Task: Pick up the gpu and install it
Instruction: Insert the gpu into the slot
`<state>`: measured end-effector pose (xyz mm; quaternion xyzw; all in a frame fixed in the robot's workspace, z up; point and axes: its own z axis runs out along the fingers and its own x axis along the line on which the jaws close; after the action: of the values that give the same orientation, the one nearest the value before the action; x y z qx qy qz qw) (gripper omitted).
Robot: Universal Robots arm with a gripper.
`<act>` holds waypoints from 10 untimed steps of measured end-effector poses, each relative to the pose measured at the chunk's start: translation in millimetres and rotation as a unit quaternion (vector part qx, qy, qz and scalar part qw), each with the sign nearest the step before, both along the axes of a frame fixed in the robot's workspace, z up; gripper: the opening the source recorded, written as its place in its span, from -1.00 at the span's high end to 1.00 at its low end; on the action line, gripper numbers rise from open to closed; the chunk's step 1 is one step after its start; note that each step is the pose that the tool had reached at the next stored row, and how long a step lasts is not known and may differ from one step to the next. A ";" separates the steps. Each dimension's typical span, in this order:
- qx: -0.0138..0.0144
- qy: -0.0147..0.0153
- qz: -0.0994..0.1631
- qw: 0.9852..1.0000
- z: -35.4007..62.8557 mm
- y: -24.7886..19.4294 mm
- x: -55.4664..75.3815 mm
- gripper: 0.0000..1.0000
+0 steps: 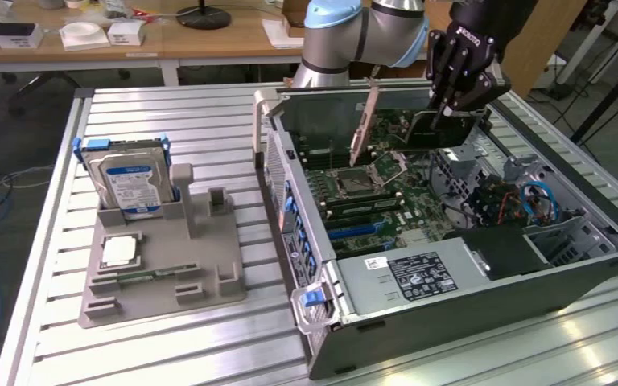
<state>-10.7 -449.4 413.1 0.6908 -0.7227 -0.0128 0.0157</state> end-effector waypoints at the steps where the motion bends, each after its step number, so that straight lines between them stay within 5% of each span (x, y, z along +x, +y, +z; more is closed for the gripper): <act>1: 0.000 0.000 0.000 1.000 0.0 0.0 0.0 0.47; 10: 0.002 -0.006 0.002 1.000 -2.7 0.0 0.0 0.47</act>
<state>-10.7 -449.3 410.4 0.6921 -0.7217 -0.0100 0.0095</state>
